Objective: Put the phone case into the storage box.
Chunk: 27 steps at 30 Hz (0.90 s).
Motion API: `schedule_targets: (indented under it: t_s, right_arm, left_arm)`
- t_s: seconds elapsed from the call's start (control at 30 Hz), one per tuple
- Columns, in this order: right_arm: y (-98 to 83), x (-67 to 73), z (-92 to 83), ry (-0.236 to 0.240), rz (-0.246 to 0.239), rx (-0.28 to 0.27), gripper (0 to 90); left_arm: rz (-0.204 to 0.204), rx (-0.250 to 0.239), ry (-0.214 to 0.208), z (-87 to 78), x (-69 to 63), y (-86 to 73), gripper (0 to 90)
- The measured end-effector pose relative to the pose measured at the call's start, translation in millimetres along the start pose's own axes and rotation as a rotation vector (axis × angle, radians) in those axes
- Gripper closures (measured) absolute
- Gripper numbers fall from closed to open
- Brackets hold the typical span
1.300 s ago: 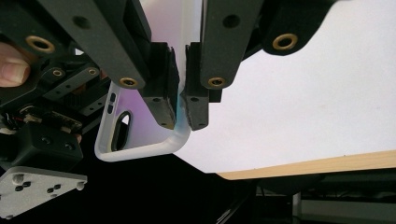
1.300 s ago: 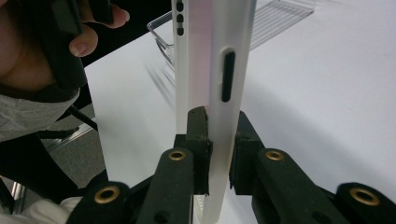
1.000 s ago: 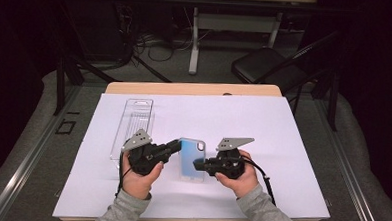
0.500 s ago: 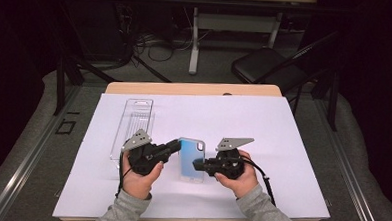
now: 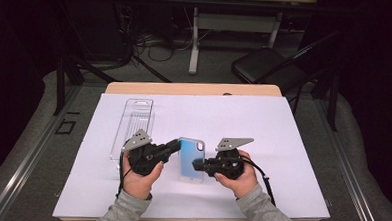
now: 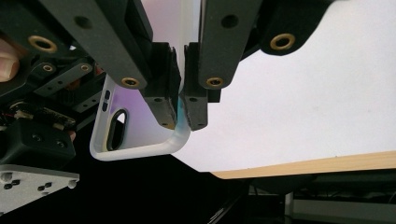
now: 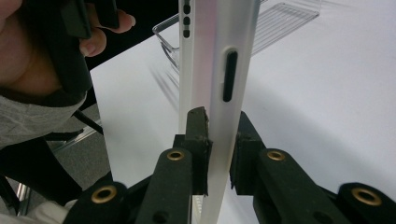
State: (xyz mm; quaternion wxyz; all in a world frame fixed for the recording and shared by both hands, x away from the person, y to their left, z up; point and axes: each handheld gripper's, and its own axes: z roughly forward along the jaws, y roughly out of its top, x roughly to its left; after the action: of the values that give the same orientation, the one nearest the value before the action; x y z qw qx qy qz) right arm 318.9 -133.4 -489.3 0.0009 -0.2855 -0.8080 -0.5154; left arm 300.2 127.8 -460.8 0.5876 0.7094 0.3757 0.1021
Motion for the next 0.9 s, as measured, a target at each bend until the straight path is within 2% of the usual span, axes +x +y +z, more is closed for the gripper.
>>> schedule_targets:
  t_s: [0.2, 0.5, 0.9]
  right_arm:
    - [0.3, -0.1, -0.2, 0.003, 0.002, -0.005, 79.4]
    - [0.4, 0.5, 0.6, 0.017, 0.004, -0.012, 69.1]
    - [1.0, 0.7, 0.9, 0.021, -0.003, -0.021, 60.4]
  left_arm:
    - [0.001, 0.007, 0.002, 0.6, -0.4, -0.6, 85.5]
    - [-0.001, 0.004, 0.008, 0.7, 0.8, -0.9, 85.5]
    - [-0.01, -0.007, 0.038, -2.4, 7.8, 0.0, 85.4]
